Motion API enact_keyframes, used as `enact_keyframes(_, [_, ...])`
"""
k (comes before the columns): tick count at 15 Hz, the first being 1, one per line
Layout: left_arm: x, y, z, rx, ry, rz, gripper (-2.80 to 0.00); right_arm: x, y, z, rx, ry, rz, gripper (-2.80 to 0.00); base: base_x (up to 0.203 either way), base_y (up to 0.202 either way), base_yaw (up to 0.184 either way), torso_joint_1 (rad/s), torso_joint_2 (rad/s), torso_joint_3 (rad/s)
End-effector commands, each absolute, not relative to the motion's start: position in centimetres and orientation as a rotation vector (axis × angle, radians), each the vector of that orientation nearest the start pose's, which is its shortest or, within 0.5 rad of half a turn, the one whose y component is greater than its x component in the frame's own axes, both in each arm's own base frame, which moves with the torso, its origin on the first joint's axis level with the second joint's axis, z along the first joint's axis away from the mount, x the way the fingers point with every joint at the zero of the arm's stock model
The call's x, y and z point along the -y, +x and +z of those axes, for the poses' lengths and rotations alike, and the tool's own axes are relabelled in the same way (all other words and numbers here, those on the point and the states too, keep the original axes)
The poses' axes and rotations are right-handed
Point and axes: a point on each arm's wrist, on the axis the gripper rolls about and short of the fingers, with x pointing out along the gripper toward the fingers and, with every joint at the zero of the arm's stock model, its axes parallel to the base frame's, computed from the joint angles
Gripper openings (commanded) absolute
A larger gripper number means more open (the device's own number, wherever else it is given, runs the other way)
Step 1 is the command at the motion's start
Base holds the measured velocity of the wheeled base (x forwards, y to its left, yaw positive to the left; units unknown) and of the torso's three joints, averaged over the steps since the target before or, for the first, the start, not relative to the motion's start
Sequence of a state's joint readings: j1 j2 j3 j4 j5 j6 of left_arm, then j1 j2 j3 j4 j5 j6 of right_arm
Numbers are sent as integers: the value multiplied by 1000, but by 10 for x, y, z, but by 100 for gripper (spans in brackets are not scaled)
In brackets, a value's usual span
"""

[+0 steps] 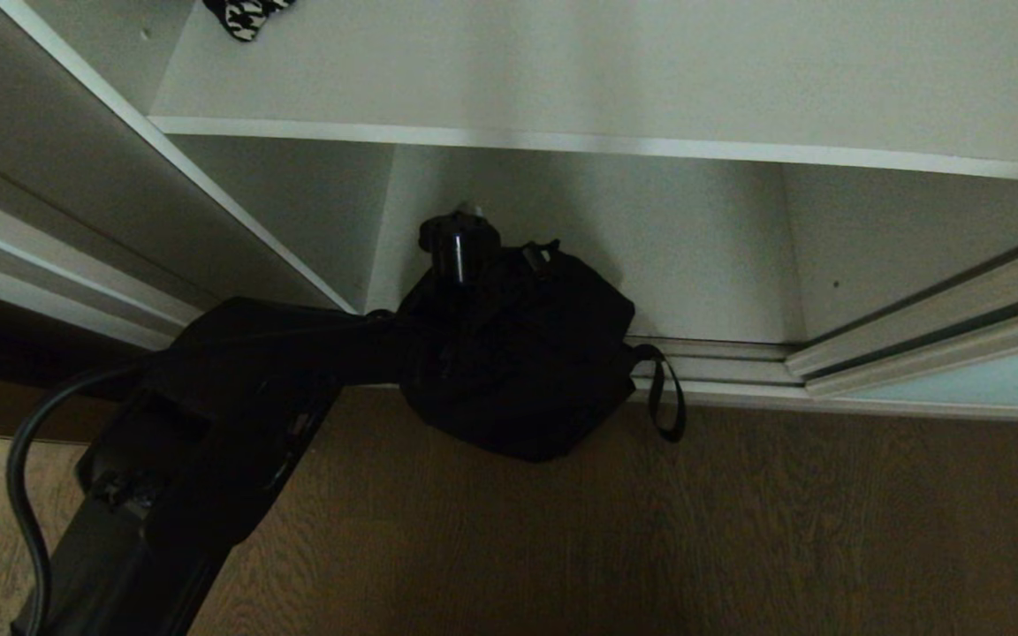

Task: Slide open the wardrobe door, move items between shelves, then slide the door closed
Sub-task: Place the bag on the lower shelf

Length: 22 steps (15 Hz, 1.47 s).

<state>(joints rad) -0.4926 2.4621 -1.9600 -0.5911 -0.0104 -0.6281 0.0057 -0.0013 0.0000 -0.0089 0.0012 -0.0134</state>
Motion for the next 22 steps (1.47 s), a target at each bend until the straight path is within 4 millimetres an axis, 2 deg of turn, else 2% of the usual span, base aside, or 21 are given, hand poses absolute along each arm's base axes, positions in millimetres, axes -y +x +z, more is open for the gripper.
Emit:
enact_keyframes(1, [249, 464, 174, -80, -633, -512, -280, 0, -23, 76, 11, -14, 8, -280, 0, 0, 0, 0, 0, 0])
enact_keyframes(4, [251, 467, 165, -92, -629, -508, -280, 0, -23, 76, 11, -14, 8, -280, 90, 0, 1, 0, 2, 3])
enact_keyframes(10, [251, 467, 166, -69, -604, -507, -280, 0, -23, 76, 11, -14, 8, -280, 185, 0, 1, 3, 2, 2])
enact_keyframes(12, [250, 466, 170, -43, -595, -512, -280, 0, -23, 76, 11, -14, 8, -280, 0, 0, 0, 0, 0, 0])
enact_keyframes(17, [243, 467, 185, 165, -523, -493, -280, 0, -23, 76, 11, -14, 8, -280, 0, 0, 0, 0, 0, 0])
enact_keyframes(22, [236, 468, 191, 372, -426, -459, -280, 0, -23, 76, 11, -14, 8, -280, 0, 0, 0, 0, 0, 0])
